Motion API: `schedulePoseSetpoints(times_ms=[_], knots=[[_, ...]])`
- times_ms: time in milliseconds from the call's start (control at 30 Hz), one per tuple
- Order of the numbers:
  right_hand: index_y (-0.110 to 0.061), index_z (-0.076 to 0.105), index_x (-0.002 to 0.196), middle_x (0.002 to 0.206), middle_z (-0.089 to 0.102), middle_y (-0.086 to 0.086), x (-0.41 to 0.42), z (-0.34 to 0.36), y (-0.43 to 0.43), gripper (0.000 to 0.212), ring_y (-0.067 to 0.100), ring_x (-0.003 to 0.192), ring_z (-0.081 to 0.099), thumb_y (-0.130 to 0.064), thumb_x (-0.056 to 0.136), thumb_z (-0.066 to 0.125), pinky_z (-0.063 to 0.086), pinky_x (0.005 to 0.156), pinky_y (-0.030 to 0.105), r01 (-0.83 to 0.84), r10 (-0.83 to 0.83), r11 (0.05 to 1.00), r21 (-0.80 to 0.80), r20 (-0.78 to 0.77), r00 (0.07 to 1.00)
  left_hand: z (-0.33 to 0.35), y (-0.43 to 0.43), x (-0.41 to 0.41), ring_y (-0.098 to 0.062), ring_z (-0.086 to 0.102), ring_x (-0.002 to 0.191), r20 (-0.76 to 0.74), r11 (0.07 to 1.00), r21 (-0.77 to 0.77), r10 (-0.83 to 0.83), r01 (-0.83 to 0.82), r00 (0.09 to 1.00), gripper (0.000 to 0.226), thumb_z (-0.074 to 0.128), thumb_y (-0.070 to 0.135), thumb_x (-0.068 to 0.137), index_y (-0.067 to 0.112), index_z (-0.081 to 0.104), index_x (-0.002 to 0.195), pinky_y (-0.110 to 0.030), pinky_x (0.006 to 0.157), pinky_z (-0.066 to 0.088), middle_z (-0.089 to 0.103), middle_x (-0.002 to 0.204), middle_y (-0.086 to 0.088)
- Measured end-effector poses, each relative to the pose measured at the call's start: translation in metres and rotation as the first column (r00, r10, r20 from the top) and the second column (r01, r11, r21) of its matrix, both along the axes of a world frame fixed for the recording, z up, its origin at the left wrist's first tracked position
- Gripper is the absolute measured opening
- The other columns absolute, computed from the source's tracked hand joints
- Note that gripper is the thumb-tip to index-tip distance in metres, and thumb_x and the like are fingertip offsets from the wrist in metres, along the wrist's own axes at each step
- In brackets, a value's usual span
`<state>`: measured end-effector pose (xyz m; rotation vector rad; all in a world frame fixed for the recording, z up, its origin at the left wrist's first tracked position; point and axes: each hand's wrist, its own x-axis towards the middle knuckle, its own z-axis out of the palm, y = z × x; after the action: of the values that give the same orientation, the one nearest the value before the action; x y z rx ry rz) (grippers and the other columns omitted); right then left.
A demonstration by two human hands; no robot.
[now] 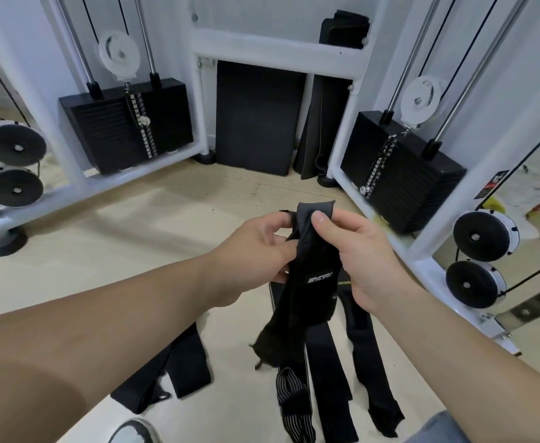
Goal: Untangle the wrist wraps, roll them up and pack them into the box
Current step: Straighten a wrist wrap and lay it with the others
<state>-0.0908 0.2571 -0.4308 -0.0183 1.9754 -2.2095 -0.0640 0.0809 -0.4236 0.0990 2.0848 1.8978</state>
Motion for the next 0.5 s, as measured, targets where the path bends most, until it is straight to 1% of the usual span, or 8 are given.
schedulePoseSetpoints(times_ms=[67, 133, 233, 300, 333, 400, 500], knots=[[-0.006, 0.078, 0.114, 0.097, 0.081, 0.012, 0.000, -0.001, 0.001, 0.020, 0.023, 0.085, 0.080, -0.018, 0.104, 0.065, 0.062, 0.067, 0.028, -0.017, 0.017, 1.000, 0.000, 0.012, 1.000, -0.001, 0.000, 0.000, -0.032, 0.077, 0.104, -0.019, 1.000, -0.007, -0.016, 0.016, 1.000, 0.028, 0.056, 0.015, 0.110, 0.025, 0.063, 0.135, -0.043, 0.093, 0.064, 0.080, 0.110, -0.017], [-0.008, 0.079, 0.115, 0.102, 0.082, 0.016, 0.000, -0.004, 0.001, 0.021, 0.029, 0.092, 0.080, -0.020, 0.105, 0.064, 0.066, 0.072, 0.035, -0.023, 0.023, 1.000, -0.006, 0.026, 0.999, -0.004, 0.001, 0.000, -0.029, 0.077, 0.106, -0.028, 1.000, -0.026, -0.017, 0.016, 0.999, 0.029, 0.052, 0.014, 0.111, 0.026, 0.062, 0.135, -0.043, 0.095, 0.064, 0.080, 0.111, -0.013], [-0.010, 0.080, 0.114, 0.105, 0.081, 0.018, 0.002, -0.011, -0.003, 0.023, 0.037, 0.101, 0.079, -0.024, 0.106, 0.065, 0.065, 0.089, 0.052, 0.010, -0.010, 1.000, -0.008, 0.038, 0.999, -0.006, 0.004, 0.001, -0.027, 0.076, 0.107, -0.021, 0.999, -0.036, -0.011, 0.011, 1.000, 0.030, 0.048, 0.014, 0.112, 0.027, 0.062, 0.136, -0.041, 0.095, 0.063, 0.080, 0.113, -0.006], [-0.011, 0.081, 0.113, 0.106, 0.081, 0.018, 0.003, -0.013, -0.007, 0.023, 0.039, 0.103, 0.078, -0.026, 0.106, 0.064, 0.062, 0.094, 0.059, 0.020, -0.020, 1.000, -0.003, 0.043, 0.999, -0.006, 0.005, 0.002, -0.025, 0.077, 0.105, -0.009, 1.000, -0.023, -0.007, 0.007, 1.000, 0.033, 0.046, 0.011, 0.112, 0.028, 0.061, 0.136, -0.037, 0.090, 0.065, 0.080, 0.113, -0.006], [-0.011, 0.081, 0.113, 0.105, 0.081, 0.019, 0.003, -0.013, -0.007, 0.023, 0.039, 0.103, 0.078, -0.025, 0.106, 0.064, 0.062, 0.094, 0.059, 0.020, -0.020, 1.000, 0.002, 0.036, 0.999, -0.005, 0.006, 0.002, -0.024, 0.077, 0.101, -0.003, 1.000, -0.021, -0.011, 0.011, 1.000, 0.034, 0.045, 0.009, 0.112, 0.028, 0.061, 0.135, -0.034, 0.087, 0.065, 0.079, 0.114, -0.007], [-0.010, 0.080, 0.114, 0.104, 0.081, 0.019, 0.003, -0.012, -0.008, 0.023, 0.038, 0.101, 0.078, -0.023, 0.107, 0.062, 0.065, 0.091, 0.053, 0.022, -0.022, 1.000, -0.005, 0.016, 1.000, -0.003, 0.007, 0.001, -0.019, 0.077, 0.092, 0.016, 1.000, -0.013, -0.021, 0.021, 1.000, 0.033, 0.046, 0.007, 0.110, 0.026, 0.062, 0.133, -0.031, 0.081, 0.066, 0.079, 0.111, -0.009], [-0.008, 0.078, 0.118, 0.106, 0.080, 0.018, 0.002, -0.010, -0.007, 0.024, 0.034, 0.098, 0.079, -0.022, 0.108, 0.060, 0.066, 0.084, 0.046, 0.005, -0.005, 1.000, -0.018, -0.027, 1.000, 0.000, 0.007, 0.000, -0.024, 0.076, 0.091, 0.045, 1.000, 0.019, -0.024, 0.023, 0.999, 0.030, 0.050, 0.007, 0.109, 0.023, 0.062, 0.131, -0.039, 0.085, 0.066, 0.078, 0.109, -0.016]])
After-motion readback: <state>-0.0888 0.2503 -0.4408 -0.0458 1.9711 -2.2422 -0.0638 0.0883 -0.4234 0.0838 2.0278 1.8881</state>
